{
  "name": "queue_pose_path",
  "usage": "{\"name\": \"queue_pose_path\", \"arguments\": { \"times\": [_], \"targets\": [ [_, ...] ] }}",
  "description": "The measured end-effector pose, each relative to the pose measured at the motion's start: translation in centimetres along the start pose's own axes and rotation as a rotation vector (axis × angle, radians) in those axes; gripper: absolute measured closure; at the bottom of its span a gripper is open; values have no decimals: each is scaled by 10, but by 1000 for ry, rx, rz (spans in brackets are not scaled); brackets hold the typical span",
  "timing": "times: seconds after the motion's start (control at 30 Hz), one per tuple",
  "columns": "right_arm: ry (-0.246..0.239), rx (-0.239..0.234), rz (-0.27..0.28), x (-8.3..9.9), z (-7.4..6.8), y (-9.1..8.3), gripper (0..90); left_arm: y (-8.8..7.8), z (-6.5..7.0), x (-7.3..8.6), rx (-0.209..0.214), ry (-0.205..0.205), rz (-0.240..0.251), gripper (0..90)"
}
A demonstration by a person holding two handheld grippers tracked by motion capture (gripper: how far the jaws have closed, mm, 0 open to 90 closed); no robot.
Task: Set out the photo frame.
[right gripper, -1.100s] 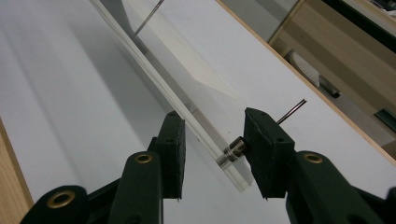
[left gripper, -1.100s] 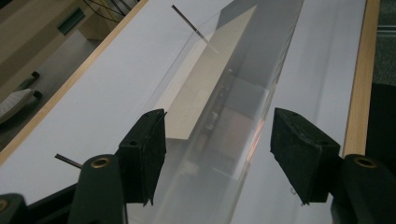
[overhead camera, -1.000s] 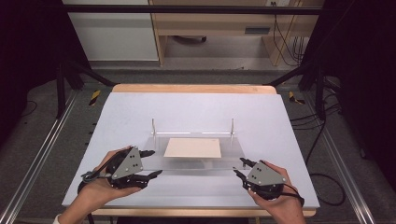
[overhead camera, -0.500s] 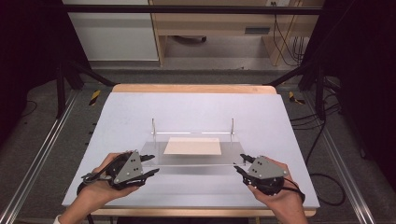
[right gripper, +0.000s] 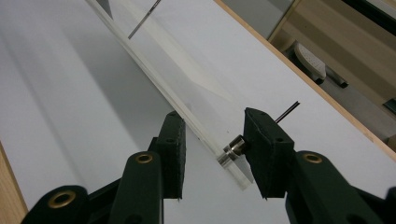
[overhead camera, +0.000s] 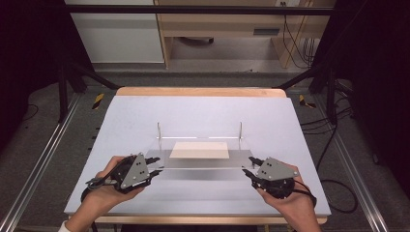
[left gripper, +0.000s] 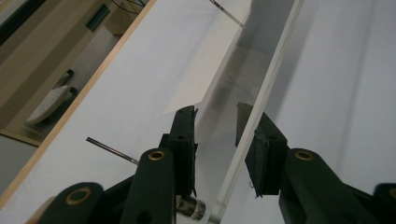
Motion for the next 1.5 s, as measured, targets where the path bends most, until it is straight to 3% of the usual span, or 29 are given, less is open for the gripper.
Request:
{"name": "queue_pose_path", "arguments": {
  "times": [0.27, 0.37, 0.47, 0.6, 0.83, 1.5],
  "targets": [
    [-11, 7, 37, 0, 7, 0, 575, 0, -6, -5, -19, -15, 3, 679],
    [-14, 5, 39, 3, 12, 2, 571, 0, -8, -6, -24, -14, 1, 685],
    [-21, 13, 35, 4, 16, 6, 622, 0, -10, -8, -26, -13, 2, 692],
    [-32, 20, 26, 1, 19, 6, 634, 1, -13, -10, -20, -32, 2, 695],
    [-35, 25, 11, -7, 24, 2, 639, 1, -20, -14, -10, -29, -10, 703],
    [62, -2, 78, -40, 71, 4, 625, 20, -76, -41, 10, -93, -12, 657]
  ]
}}
Point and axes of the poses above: each handheld gripper's, and its own axes: y roughly forward along the jaws, x roughly out of its underside, z roughly to its right, the point moved 7 cm from there along y, roughly forward along the jaws, and after that the axes turned 12 degrees about -x, right-handed, at the moved point
